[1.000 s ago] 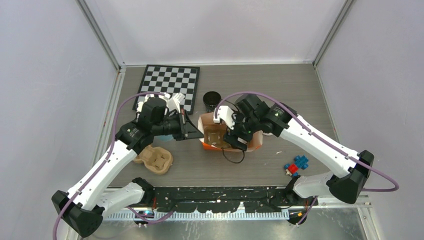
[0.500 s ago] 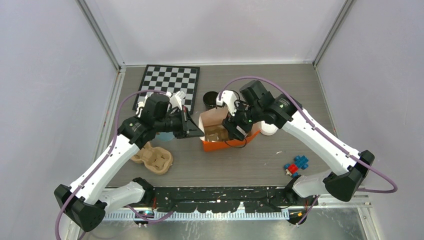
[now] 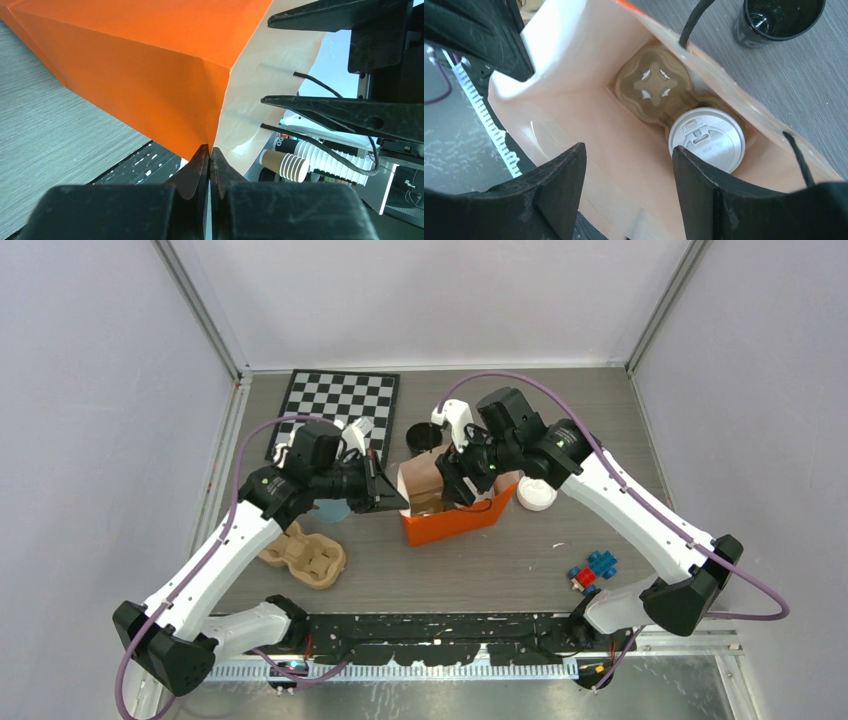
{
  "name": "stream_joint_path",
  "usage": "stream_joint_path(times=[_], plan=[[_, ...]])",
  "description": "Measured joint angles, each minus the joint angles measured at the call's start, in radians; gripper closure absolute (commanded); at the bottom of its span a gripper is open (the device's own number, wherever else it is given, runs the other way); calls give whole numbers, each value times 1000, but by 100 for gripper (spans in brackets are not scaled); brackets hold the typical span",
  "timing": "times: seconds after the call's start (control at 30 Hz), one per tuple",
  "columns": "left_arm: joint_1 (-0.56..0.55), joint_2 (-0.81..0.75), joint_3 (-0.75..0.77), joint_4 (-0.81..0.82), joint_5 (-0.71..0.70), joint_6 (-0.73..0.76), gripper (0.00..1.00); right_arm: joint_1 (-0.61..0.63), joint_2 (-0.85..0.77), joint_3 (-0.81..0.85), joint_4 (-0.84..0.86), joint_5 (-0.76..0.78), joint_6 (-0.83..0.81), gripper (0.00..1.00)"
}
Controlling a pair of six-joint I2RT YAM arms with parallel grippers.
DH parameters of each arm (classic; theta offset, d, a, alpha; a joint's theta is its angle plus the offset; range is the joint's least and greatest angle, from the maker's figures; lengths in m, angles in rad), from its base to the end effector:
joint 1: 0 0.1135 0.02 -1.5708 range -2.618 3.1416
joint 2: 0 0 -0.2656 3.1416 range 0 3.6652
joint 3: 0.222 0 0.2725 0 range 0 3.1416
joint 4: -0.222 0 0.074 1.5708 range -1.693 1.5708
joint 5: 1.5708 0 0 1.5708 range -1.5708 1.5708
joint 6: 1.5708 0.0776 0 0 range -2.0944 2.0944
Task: Pack the takeout coffee
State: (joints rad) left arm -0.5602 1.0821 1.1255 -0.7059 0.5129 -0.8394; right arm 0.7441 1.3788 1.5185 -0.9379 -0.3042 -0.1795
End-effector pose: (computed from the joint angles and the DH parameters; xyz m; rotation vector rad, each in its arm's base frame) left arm 0.2084 -0.1757 0.3324 -0.0304 2.4791 -1.2665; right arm 0.2252 0.2389 0.3646 -1.2074 2.0891 0.6274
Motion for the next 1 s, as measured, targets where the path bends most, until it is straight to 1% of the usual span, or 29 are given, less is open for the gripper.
stream_joint_path(times=[0.07, 0.13, 0.3, 0.43, 0.63, 1.0], plan=[[5, 0, 0, -3, 0, 0, 92, 0, 12, 13, 21, 7, 43, 32], [7, 1, 3, -3, -3, 0, 86, 0, 14, 16, 42, 16, 82, 31], [11, 1, 6, -6, -29, 4, 75, 0, 13, 30, 78, 45, 169, 31], [16, 1, 6, -5, -55, 7, 73, 0, 13, 33, 97, 68, 206, 30], [20, 23, 35, 3, -69, 19, 65, 0, 23, 49, 103, 94, 214, 30], [24, 69, 67, 59, -76, 49, 61, -1, 44, 68, 123, 126, 200, 30]])
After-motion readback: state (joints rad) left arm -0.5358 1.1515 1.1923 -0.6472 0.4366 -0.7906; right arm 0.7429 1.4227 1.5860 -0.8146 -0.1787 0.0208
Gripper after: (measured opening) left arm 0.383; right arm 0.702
